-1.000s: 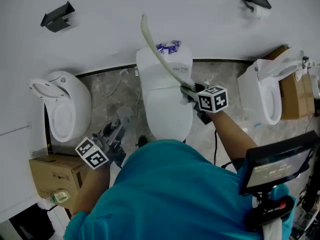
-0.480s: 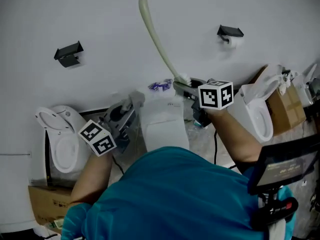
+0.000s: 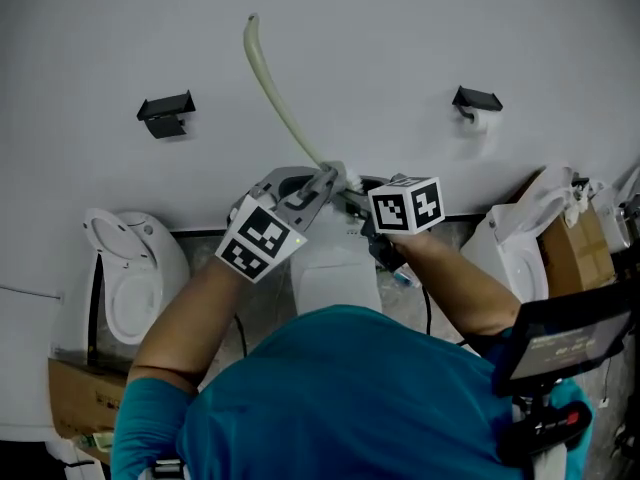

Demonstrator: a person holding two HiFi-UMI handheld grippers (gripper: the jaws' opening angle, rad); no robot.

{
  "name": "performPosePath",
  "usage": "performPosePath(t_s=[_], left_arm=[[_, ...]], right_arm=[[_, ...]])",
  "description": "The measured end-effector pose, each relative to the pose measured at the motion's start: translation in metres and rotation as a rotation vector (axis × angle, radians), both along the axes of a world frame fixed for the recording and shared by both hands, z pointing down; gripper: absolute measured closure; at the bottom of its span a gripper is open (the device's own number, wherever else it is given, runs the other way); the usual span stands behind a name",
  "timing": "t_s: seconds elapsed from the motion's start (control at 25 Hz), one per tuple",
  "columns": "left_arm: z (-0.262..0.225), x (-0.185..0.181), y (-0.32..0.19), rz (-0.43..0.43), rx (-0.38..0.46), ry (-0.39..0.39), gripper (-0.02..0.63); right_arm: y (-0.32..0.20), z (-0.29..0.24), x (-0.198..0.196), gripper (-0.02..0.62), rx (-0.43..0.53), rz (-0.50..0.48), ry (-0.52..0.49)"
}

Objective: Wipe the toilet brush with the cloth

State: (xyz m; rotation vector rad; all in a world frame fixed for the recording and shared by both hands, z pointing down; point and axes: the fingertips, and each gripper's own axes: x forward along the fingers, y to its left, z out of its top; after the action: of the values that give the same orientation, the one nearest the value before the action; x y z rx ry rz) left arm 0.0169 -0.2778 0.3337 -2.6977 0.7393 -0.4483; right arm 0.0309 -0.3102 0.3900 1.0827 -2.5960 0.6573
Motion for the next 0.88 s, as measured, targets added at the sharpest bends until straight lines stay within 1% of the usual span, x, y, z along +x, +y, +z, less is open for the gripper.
performPosePath(t_s=[0.12,0.2,0.36,0.56,0.88], left_arm=[[0.001,-0.001,-0.005,-0.053,0.058,-0.067,0.566],[0.001,-0.003,-0.006,-0.083,0.097,-0.091,0.566],[-0.002,-0.008,-0.007,-0.111,0.118,-0.075,0.566],[-0.010,-0.012,-0.005,-0.119,0.142,-0.060,0.566],[-0.029,-0.027,-0.005,-0.147,0.130,0.017,0.566]], right_arm=[[0.001,-0.001,-0.002,0.442,-0.017,-0.003,-0.020],[0.001,-0.002,-0.003,0.442,-0.013,-0.004,-0.024],[0.003,-0.006,-0.005,0.442,0.013,-0.012,-0.028],[0.005,-0.011,-0.005,0.443,0.044,-0.029,-0.051],[0.010,-0.008,-0.006,0.443,0.061,-0.047,-0.062]])
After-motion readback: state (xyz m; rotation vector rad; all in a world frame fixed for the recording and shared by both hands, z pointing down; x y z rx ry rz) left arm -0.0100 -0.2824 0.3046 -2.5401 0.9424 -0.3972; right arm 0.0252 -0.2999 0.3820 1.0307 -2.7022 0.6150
